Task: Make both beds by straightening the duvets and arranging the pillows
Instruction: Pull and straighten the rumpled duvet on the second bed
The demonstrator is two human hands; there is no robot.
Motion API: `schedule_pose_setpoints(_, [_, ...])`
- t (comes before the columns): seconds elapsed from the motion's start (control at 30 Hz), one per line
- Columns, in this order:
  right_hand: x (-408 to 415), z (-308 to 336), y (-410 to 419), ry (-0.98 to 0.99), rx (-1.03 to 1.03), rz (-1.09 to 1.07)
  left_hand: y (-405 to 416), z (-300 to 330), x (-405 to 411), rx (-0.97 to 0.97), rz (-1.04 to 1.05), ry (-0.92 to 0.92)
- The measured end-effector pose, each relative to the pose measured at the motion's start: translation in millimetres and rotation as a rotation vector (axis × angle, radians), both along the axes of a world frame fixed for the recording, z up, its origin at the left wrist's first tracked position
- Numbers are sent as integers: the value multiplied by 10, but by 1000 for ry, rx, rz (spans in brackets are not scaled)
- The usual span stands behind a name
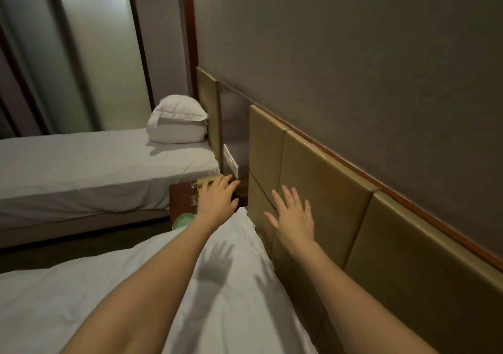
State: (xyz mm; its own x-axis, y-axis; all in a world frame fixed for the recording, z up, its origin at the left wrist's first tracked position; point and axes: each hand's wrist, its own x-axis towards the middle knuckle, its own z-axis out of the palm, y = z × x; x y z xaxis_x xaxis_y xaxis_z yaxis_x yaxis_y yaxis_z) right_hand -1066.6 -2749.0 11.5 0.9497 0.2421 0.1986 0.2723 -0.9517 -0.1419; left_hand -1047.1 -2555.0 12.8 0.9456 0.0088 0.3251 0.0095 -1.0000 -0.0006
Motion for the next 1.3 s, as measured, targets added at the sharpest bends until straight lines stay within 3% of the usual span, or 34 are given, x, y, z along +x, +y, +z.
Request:
schedule_pose_setpoints(0.5, [-1665, 601, -82, -70, 21, 48, -141, 623, -1939, -102, -24, -62])
schedule_pose_setpoints(0.87, [-3299, 373, -273, 2, -28, 162, -238, 381, -3871, -144, 78, 8])
schedule_pose_setpoints(1.3, [-5268, -242, -116, 62, -78, 474, -215, -306, -6467, -207, 346, 137])
